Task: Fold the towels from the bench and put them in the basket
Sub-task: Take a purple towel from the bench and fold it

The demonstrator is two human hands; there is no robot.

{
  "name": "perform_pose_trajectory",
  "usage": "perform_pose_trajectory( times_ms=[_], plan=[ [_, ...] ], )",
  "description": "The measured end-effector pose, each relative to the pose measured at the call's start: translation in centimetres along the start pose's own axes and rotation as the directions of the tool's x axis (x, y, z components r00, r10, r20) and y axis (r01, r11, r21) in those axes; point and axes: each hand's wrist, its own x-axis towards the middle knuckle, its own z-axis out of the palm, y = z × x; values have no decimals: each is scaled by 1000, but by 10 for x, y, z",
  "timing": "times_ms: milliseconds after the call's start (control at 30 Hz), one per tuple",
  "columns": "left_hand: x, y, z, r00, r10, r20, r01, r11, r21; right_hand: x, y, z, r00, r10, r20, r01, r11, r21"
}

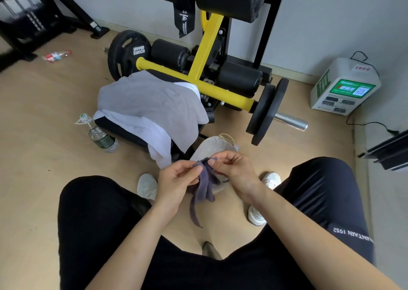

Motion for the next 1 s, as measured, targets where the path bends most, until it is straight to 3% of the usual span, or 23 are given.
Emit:
perform_pose_trajectory(
  times_ms=[167, 333, 500, 600, 733, 900, 1000],
  plan=[
    [-1, -4, 1, 1000, -18, -4, 18, 1000, 24, -3, 7, 7, 1000, -15, 10, 15, 998, -61],
    [-3, -2, 0, 998, -36, 44, 38, 998, -55, -5, 7, 6, 994, -96, 50, 105, 965, -242],
    [-5, 3, 2, 980, -49, 193, 62, 996, -61, -2, 12, 5, 972, -235, 0, 200, 825, -528],
    [-3, 1, 0, 980, -38, 195, 41, 999, -12, 1, 14, 0, 958, -284, 31, 242, 749, -617],
    [0, 2, -7, 987, 36, 154, -44, 998, 48, 3, 7, -5, 965, -261, 33, 231, 779, -583],
    [8, -8, -16, 976, 206, -71, -175, 935, 308, 3, -9, -14, 979, -195, 62, 198, 833, -517],
    [18, -22, -18, 983, 184, 22, -176, 893, 414, 2, -20, -17, 973, -216, 77, 226, 847, -481]
  ],
)
